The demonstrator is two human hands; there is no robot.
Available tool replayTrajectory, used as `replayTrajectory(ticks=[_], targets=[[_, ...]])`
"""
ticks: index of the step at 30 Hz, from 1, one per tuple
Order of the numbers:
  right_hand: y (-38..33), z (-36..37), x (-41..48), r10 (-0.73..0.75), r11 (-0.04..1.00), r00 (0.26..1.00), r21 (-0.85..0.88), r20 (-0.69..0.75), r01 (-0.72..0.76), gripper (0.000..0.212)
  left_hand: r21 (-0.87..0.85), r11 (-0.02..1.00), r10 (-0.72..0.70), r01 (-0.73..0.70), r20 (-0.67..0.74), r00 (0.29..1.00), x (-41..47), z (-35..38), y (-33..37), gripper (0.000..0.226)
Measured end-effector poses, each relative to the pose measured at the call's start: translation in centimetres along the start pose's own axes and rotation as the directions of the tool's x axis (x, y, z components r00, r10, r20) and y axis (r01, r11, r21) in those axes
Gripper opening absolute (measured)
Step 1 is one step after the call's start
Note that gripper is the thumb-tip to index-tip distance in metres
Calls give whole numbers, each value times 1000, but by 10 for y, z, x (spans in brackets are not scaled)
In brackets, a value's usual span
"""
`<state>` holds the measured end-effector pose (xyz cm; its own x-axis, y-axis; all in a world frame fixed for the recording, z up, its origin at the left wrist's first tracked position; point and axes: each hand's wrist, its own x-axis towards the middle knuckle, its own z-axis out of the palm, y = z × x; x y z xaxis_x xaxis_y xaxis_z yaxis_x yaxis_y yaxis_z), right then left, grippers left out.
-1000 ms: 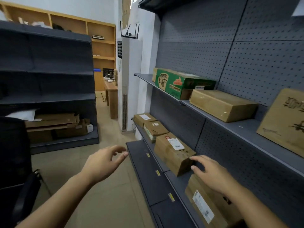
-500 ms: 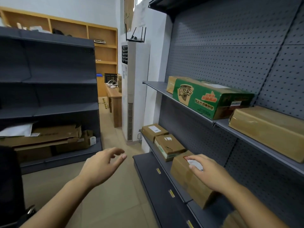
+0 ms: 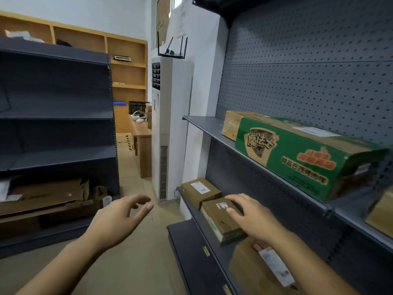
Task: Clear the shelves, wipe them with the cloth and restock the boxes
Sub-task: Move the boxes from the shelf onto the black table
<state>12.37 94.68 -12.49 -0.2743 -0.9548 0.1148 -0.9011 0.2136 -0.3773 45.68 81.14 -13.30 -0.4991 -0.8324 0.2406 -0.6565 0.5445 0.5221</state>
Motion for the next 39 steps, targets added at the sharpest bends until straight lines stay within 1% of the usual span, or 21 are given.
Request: replayTrajectory(ticks=[4, 8, 12, 15, 20, 24, 28, 33, 36, 39], targets=[[-1, 4, 77, -16, 1000, 1000, -2, 24, 16, 42, 13, 1000, 10, -10, -18, 1000, 71, -1, -20, 65], [-8, 4, 143, -33, 999, 999, 1, 14, 33, 43, -5, 1000, 5, -6, -28, 1000, 136, -4, -43, 66], [-12, 8, 196, -48, 999, 999, -11, 15, 48, 44, -6, 1000, 27, -27, -31, 999, 195, 0, -59, 58], [-13, 6, 232, -23, 1000, 1000, -5, -10, 23, 44, 4, 999, 53, -53, -30, 998, 244, 7, -69, 49], [-16, 5, 288, 44, 998, 997, -30, -67, -46, 45, -15, 989, 147, -147, 6, 989, 327, 14, -93, 49], [-21, -7, 325, 116, 992, 986, -43, -119, -122, 46, -35, 973, 231, -230, 52, 971, 395, 12, -100, 44], [-19, -18, 346, 184, 980, 960, -34, -209, -195, 46, -41, 944, 331, -328, 61, 942, 455, 10, -87, 49], [-10, -40, 362, 263, 960, 920, -20, -290, -281, 48, -70, 892, 450, -446, 88, 888, 514, 30, -64, 52], [-7, -50, 369, 299, 948, 891, 1, -342, -318, 52, -111, 860, 509, -499, 102, 855, 543, 40, -40, 51], [-6, -51, 374, 312, 938, 874, -28, -374, -347, 59, -193, 816, 568, -545, 91, 818, 566, 53, -14, 62]])
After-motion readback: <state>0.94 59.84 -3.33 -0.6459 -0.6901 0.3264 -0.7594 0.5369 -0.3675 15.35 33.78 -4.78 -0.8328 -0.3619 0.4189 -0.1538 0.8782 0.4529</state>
